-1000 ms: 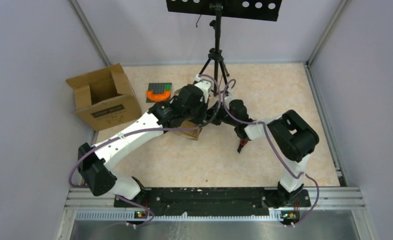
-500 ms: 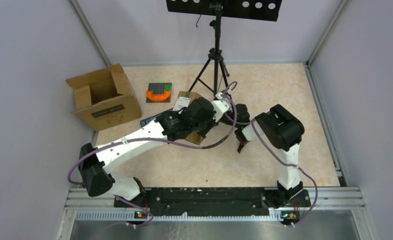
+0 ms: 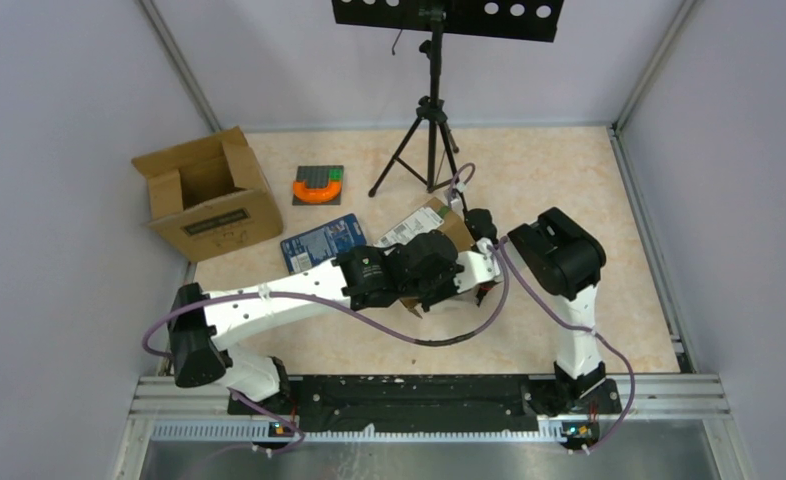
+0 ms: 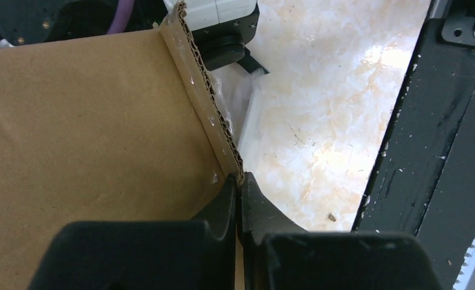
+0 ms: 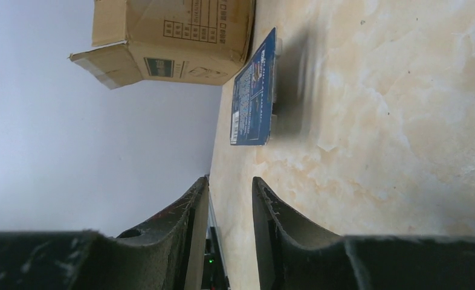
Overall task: Unpack the express box
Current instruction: Pour the product into the express box.
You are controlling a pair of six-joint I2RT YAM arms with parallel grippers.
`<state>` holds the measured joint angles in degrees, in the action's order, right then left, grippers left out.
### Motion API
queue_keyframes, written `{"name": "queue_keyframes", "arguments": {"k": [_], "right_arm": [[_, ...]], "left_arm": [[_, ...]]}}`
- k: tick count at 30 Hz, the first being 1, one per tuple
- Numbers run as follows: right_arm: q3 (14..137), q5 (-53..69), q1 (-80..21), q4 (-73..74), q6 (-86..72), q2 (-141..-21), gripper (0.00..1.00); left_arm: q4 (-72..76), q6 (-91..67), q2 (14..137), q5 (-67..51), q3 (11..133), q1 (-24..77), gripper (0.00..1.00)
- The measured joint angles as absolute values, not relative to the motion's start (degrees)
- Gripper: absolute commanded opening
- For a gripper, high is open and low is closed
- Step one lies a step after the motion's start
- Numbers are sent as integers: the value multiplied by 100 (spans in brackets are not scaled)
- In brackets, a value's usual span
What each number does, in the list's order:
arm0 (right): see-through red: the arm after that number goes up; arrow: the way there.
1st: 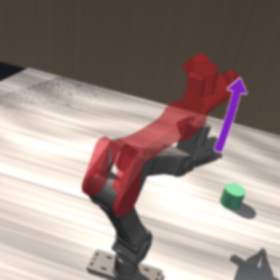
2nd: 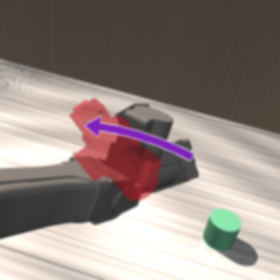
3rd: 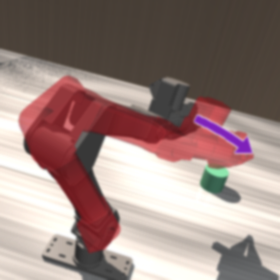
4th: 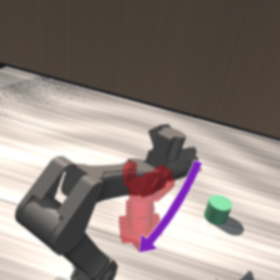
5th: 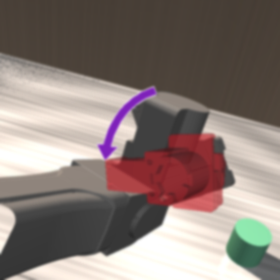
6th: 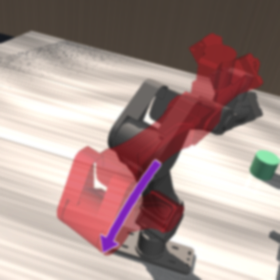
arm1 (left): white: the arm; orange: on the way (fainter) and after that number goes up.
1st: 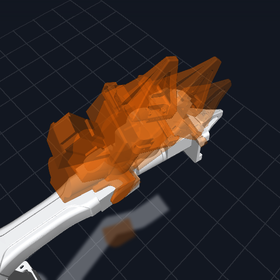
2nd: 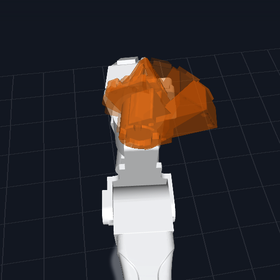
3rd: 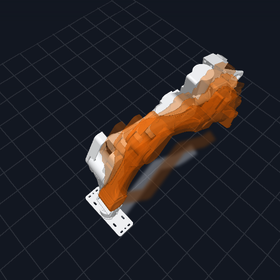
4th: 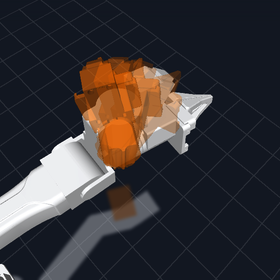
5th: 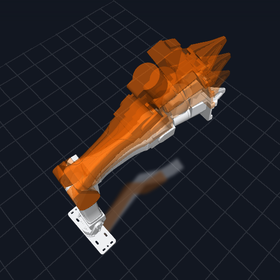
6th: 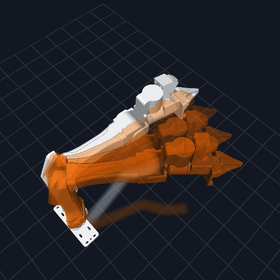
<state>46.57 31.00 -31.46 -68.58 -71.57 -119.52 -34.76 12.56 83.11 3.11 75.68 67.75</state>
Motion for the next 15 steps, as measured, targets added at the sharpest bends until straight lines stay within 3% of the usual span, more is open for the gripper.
{"name": "queue_keyframes", "arguments": {"k": [15], "right_arm": [[4779, 3096, -3120, -6130, -6740, -11727, 33]], "left_arm": [[-3087, 1194, 8486, 705, 7212, 6729, 0]]}}
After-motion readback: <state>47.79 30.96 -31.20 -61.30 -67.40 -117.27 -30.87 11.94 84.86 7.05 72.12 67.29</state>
